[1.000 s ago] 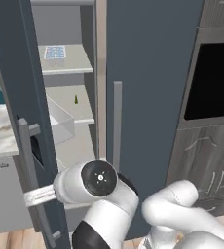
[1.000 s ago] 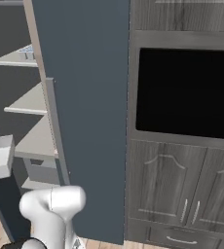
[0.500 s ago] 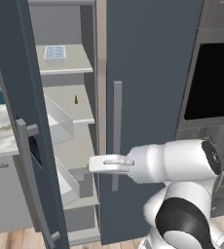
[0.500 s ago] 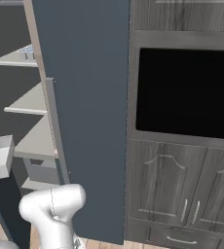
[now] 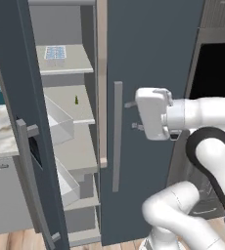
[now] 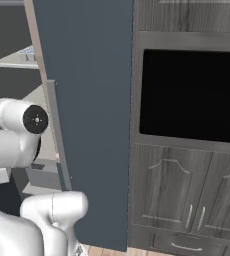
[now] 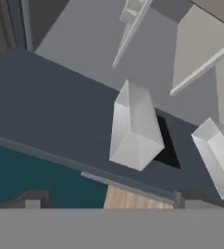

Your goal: Open the freezer door, pick up the ice cube tray from the freezer, and place it on the dining counter.

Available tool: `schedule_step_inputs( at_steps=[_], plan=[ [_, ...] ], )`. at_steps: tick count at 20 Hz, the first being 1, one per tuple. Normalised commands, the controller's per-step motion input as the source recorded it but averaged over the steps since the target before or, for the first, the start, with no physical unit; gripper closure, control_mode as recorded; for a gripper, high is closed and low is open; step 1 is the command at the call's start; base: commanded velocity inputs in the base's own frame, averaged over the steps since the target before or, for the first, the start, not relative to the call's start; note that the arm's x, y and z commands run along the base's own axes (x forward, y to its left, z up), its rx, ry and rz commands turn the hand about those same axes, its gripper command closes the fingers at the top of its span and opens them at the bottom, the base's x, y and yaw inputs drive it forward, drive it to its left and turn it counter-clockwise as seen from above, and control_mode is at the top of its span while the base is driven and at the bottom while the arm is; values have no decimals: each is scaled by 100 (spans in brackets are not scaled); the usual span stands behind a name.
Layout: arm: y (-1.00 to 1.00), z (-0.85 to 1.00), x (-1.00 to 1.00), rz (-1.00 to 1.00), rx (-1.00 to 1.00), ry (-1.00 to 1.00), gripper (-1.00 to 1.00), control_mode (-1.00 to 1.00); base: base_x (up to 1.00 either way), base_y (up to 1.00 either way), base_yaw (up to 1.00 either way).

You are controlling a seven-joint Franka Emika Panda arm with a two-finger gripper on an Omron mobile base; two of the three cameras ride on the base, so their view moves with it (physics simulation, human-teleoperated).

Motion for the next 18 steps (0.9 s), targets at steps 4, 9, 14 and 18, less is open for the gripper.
schedule_step_inputs(
  at_steps=[4, 9, 14, 18],
  plan=[
    [2, -34, 100, 0, 28, 36, -100, -100, 0, 0, 0],
    [91, -59, 88, 4, 11, 30, -100, -100, 0, 0, 0],
    [100, -24, 24, 19, 0, 21, -100, -100, 0, 0, 0],
    [100, 0, 0, 22, 0, 18, -100, -100, 0, 0, 0]
  ],
)
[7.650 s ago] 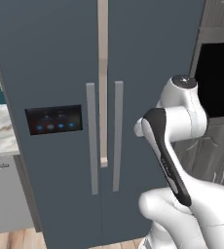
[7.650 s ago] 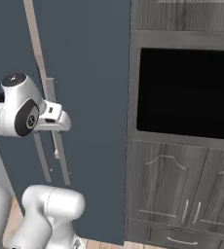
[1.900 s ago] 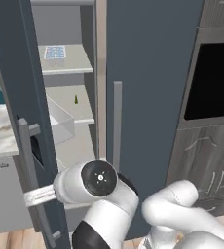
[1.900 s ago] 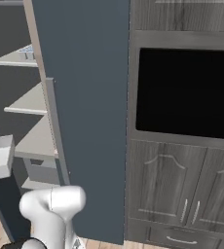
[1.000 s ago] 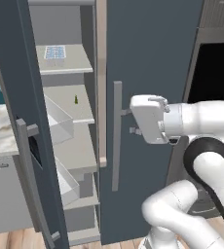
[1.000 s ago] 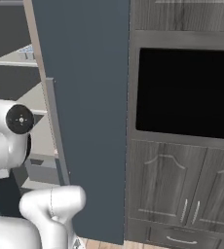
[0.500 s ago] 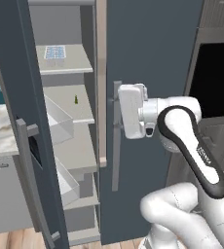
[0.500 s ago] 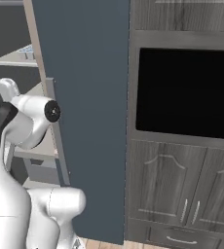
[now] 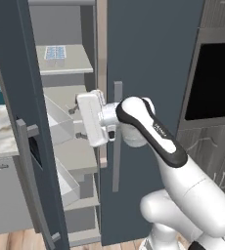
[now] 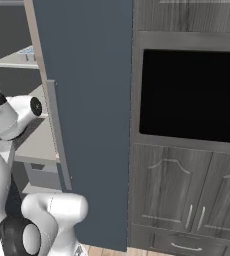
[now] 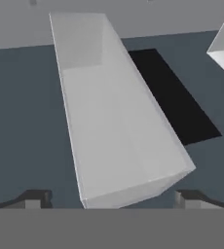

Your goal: Open the freezer door, pick up the ice cube tray from the freezer, and place it on the dining counter.

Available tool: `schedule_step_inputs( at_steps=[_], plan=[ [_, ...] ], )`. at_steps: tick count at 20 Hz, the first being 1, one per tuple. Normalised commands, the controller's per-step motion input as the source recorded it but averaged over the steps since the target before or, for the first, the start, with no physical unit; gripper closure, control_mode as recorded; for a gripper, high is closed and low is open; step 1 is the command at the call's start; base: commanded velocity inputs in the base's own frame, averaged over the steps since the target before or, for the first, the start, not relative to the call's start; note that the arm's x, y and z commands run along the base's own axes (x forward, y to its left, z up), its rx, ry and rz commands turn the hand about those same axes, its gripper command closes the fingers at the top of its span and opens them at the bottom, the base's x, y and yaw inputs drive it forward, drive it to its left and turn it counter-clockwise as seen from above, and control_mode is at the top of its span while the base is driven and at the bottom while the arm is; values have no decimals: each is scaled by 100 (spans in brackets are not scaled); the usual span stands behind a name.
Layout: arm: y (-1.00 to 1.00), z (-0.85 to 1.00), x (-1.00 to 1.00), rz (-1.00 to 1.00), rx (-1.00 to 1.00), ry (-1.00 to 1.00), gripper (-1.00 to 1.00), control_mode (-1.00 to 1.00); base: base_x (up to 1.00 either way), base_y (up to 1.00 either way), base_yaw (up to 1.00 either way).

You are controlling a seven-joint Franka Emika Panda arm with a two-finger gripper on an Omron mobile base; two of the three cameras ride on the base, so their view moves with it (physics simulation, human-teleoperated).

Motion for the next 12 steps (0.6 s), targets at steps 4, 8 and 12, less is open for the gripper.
schedule_step_inputs(
  at_steps=[4, 8, 12],
  plan=[
    [100, 0, -1, 19, -1, 13, -100, -100, 0, 0, 0],
    [100, -10, -10, 14, -3, 10, -100, -100, 0, 0, 0],
    [100, -28, -1, 12, -3, 5, -100, -100, 0, 0, 0]
  ],
)
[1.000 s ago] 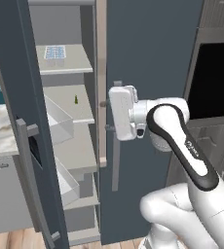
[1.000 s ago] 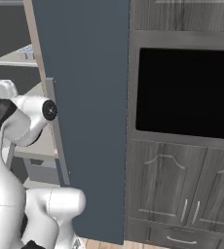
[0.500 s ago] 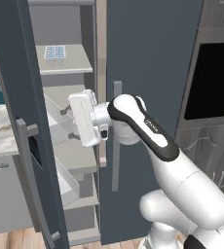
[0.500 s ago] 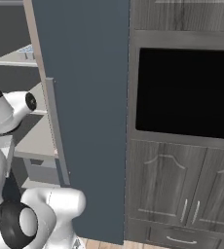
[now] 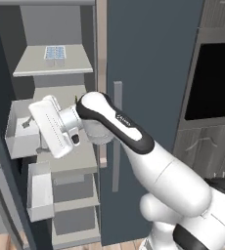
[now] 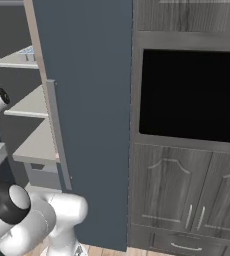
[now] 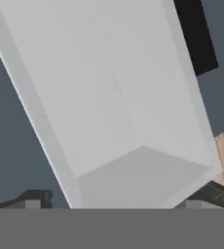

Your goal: Open the freezer door, pick up the ice cube tray from the freezer, and place it on the dining counter.

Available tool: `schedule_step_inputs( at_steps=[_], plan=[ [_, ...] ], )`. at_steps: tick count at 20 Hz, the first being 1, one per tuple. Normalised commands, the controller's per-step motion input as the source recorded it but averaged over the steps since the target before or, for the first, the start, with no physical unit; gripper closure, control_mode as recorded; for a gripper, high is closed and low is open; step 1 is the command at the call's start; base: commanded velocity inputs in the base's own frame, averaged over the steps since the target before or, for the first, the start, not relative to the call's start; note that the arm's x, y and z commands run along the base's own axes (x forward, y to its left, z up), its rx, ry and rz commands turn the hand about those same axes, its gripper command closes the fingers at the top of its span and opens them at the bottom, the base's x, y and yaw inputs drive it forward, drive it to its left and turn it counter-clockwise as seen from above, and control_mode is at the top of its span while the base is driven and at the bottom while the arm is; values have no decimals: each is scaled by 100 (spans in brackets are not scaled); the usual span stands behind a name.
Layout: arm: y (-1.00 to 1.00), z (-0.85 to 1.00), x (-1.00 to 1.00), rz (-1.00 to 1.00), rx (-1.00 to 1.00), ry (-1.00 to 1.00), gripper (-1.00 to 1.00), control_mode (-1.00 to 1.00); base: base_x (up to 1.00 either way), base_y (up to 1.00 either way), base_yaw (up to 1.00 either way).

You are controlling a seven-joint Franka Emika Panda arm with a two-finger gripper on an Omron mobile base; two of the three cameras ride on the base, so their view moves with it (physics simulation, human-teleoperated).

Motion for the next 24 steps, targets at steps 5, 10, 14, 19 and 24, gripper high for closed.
schedule_step_inputs(
  at_steps=[5, 10, 14, 19, 24],
  plan=[
    [22, -9, -18, 2, 0, 0, -100, -100, 0, 0, 0],
    [-89, 16, -31, 1, 1, -3, -100, -100, 0, 0, 0],
    [-100, 45, -25, 1, 1, -4, -100, -100, 0, 0, 0],
    [-100, 89, -18, 9, -8, -11, -100, -100, 0, 0, 0],
    [-76, 75, -11, 15, -41, -20, -100, -100, 0, 0, 0]
  ],
)
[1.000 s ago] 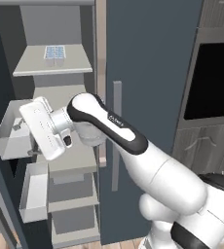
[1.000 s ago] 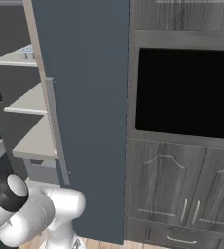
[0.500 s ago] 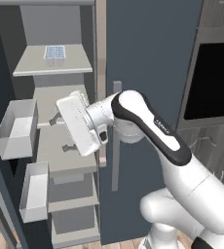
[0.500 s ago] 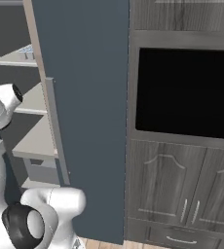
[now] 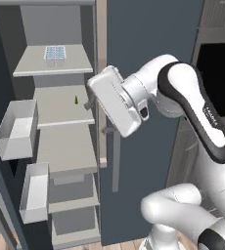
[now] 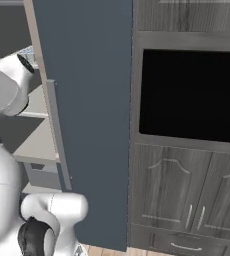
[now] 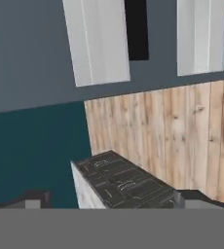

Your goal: Open the freezer door, pick up the ice cube tray from the freezer, and place it on the dining counter.

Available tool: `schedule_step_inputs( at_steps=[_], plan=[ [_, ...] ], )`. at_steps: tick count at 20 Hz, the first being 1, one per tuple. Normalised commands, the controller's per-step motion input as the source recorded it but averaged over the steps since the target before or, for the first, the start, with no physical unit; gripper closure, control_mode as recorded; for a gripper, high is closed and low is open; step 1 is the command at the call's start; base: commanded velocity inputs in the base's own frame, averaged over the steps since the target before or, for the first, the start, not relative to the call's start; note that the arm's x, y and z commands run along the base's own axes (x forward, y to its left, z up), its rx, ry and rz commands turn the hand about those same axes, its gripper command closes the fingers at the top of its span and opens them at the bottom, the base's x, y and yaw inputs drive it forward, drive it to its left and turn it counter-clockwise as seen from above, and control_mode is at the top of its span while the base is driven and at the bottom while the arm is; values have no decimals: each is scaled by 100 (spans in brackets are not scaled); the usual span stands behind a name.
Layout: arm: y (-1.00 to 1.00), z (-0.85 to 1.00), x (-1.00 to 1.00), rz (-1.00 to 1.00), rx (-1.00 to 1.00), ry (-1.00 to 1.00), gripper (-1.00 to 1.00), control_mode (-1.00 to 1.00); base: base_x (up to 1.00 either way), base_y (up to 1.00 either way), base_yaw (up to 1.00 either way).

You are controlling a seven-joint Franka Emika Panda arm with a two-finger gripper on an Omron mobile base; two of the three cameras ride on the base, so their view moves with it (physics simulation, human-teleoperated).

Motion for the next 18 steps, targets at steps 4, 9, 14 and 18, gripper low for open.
schedule_step_inputs(
  at_steps=[4, 9, 14, 18],
  plan=[
    [-64, 23, 2, 4, -48, -6, -100, -100, 0, 0, 0],
    [-41, -3, 17, 0, -45, -6, -100, -100, 0, 0, 0],
    [-22, -28, 6, 0, -25, -16, -100, -100, 0, 0, 0],
    [-32, -34, 1, 0, -8, -17, -100, -100, 0, 0, 0]
  ],
)
